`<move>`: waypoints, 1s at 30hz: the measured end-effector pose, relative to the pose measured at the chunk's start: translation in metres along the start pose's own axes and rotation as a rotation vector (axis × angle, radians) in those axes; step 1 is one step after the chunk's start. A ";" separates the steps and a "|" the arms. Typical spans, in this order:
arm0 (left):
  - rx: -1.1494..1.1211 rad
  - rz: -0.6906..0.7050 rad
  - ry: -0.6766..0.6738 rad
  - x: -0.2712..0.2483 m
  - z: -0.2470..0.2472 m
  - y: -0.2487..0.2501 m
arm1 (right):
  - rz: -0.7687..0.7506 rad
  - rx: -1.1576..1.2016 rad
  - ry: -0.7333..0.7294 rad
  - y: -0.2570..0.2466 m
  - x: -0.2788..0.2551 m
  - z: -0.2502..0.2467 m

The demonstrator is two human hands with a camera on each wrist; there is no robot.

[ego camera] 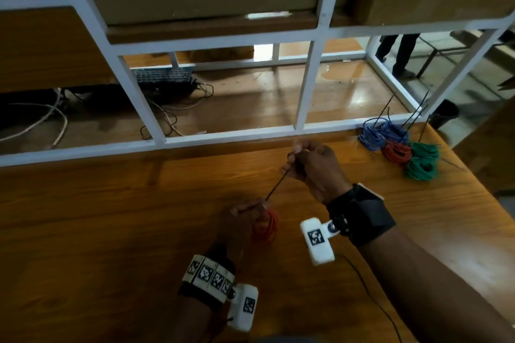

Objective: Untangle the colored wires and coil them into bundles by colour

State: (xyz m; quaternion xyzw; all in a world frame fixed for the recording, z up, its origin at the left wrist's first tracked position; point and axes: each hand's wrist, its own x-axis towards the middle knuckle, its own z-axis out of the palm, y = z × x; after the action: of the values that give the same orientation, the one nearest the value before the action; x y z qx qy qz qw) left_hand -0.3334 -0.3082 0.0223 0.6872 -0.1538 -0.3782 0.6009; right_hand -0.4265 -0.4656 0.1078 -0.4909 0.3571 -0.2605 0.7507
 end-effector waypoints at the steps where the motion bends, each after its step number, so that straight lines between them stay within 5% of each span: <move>1: -0.040 -0.057 0.052 0.001 0.002 -0.003 | 0.018 0.000 -0.006 0.003 -0.001 -0.005; 5: -0.085 -0.185 0.257 0.015 0.014 -0.006 | 0.134 -0.083 -0.028 0.023 -0.010 -0.028; 8: -0.178 -0.203 0.254 0.025 0.036 0.001 | 0.132 -0.274 -0.108 0.049 -0.032 -0.040; 13: 0.014 -0.135 0.121 0.028 0.080 0.014 | 0.029 -0.255 0.079 0.064 -0.047 -0.070; 19: 0.065 -0.117 -0.193 0.022 0.149 0.025 | 0.084 -0.187 0.262 0.044 -0.015 -0.166; 24: 0.175 -0.157 -0.233 0.014 0.166 0.019 | 0.124 -0.035 0.565 0.038 0.042 -0.256; 30: 0.231 -0.170 -0.208 0.002 0.124 0.004 | 0.040 0.030 0.648 0.051 0.066 -0.282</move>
State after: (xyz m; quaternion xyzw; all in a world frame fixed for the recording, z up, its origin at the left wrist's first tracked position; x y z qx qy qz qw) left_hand -0.4186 -0.3981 0.0268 0.7193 -0.1988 -0.4767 0.4646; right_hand -0.6071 -0.6504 -0.0323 -0.3640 0.5833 -0.3937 0.6101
